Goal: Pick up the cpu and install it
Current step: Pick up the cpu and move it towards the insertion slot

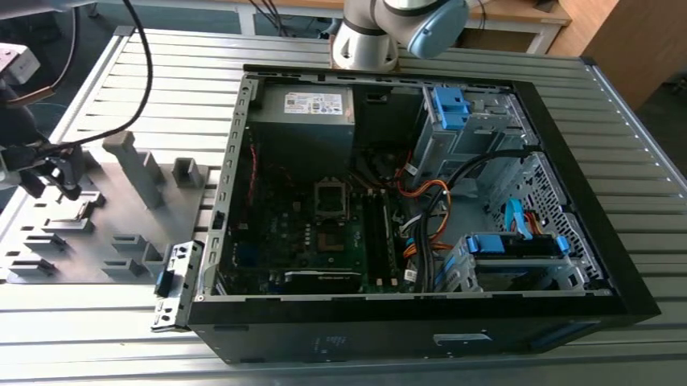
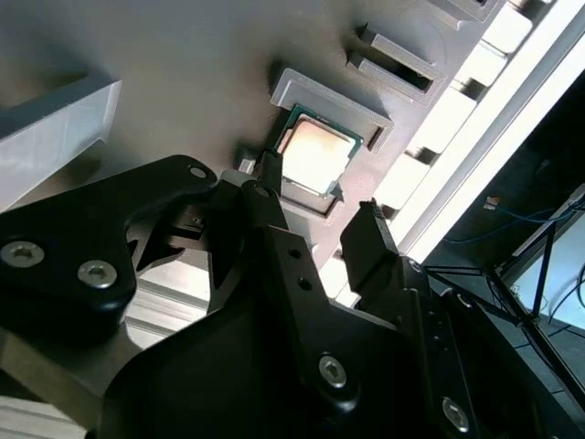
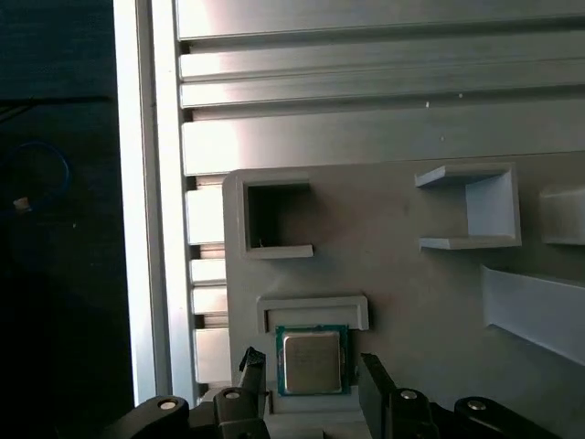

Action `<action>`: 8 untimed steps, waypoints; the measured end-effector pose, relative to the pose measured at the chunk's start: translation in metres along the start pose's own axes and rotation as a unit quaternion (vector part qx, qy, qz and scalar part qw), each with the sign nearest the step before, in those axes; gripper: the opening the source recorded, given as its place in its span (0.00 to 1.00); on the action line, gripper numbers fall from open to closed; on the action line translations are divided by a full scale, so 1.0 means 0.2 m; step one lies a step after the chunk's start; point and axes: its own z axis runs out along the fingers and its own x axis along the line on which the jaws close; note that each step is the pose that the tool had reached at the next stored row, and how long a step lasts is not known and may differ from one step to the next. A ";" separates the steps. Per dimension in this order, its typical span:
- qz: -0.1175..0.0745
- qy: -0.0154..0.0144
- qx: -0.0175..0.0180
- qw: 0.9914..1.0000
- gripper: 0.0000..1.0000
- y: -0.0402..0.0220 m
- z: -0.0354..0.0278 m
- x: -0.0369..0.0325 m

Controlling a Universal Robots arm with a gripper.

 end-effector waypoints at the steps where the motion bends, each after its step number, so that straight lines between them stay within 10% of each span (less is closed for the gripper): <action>1: 0.000 0.000 0.000 1.000 0.53 0.000 0.008 0.000; 8: 0.000 0.000 0.000 1.000 0.53 -0.001 0.051 0.000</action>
